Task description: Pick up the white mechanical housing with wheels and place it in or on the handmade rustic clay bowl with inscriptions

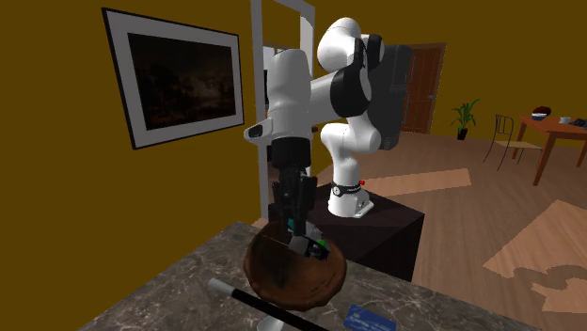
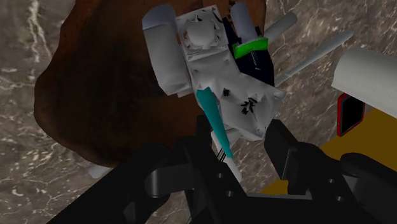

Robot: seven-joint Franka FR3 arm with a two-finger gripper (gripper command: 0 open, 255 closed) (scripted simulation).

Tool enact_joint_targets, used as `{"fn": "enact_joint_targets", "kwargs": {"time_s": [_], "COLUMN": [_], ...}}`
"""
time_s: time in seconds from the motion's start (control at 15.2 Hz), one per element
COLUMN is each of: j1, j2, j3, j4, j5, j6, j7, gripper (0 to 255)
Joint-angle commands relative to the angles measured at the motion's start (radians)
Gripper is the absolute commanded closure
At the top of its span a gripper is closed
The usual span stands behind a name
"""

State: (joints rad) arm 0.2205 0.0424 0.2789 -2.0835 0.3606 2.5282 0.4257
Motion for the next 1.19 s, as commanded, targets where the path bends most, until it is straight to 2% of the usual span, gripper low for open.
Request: {"fn": "enact_joint_targets", "kwargs": {"time_s": [0.0, 0.07, 0.13, 0.46, 0.73, 1.12], "j1": [0.000, 0.000, 0.000, 0.000, -0.018, -0.017], "j2": [0.000, 0.000, 0.000, 0.000, -0.103, -0.103], "j3": [0.000, 0.000, 0.000, 0.000, -0.017, -0.017], "j4": [0.000, 0.000, 0.000, 0.000, -0.002, -0.002], "j5": [0.000, 0.000, 0.000, 0.000, 0.015, 0.015], "j6": [0.000, 0.000, 0.000, 0.001, -0.106, -0.106], "j7": [0.000, 0.000, 0.000, 0.000, -0.010, -0.010], "gripper": [255, 255, 0, 0, 0, 0]}}
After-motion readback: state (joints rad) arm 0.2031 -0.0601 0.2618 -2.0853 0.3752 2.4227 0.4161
